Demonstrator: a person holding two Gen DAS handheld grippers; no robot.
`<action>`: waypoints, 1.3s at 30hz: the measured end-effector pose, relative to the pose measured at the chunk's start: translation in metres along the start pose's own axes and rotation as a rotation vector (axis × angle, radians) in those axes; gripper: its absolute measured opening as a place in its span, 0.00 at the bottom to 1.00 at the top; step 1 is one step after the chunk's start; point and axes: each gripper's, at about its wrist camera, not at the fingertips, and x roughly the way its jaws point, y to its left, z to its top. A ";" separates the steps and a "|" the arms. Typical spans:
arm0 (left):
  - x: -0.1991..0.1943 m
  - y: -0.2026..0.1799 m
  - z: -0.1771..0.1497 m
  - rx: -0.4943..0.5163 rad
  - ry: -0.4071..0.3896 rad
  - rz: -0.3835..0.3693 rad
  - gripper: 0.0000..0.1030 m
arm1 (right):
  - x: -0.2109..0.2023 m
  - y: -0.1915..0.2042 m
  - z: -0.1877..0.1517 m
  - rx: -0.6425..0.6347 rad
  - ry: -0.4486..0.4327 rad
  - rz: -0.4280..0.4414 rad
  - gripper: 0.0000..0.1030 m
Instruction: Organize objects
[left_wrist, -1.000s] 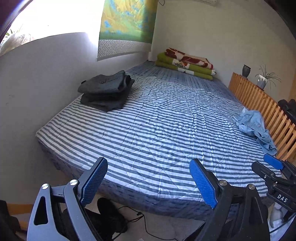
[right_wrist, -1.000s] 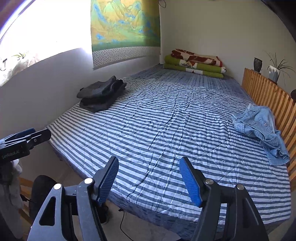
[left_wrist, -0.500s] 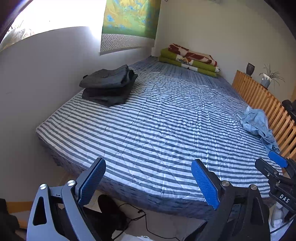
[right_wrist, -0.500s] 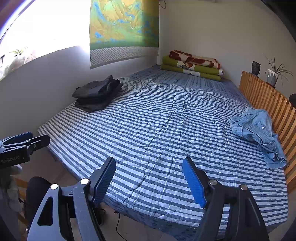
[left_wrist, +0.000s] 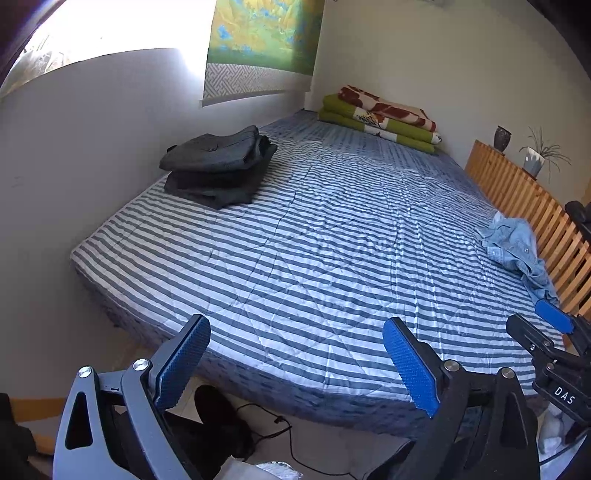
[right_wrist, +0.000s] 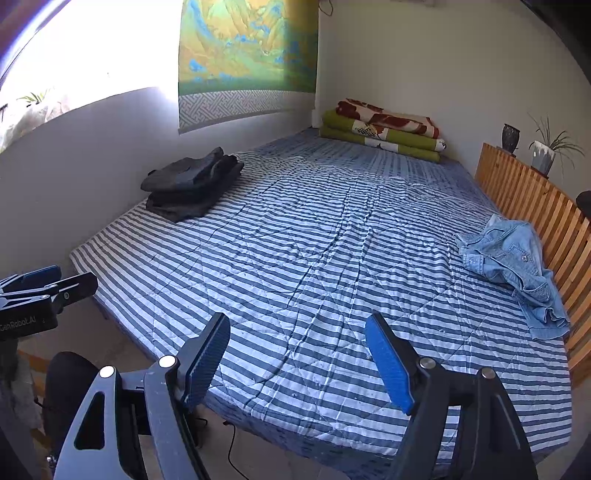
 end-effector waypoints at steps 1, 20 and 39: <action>0.000 0.001 0.000 -0.002 0.000 0.000 0.94 | 0.001 0.000 0.000 0.000 0.002 0.000 0.70; 0.002 -0.006 -0.006 0.003 0.007 0.007 0.94 | 0.001 0.001 0.000 0.002 0.008 0.008 0.70; 0.010 -0.013 -0.006 0.023 0.023 0.002 0.94 | 0.007 -0.003 -0.004 0.031 0.030 0.011 0.70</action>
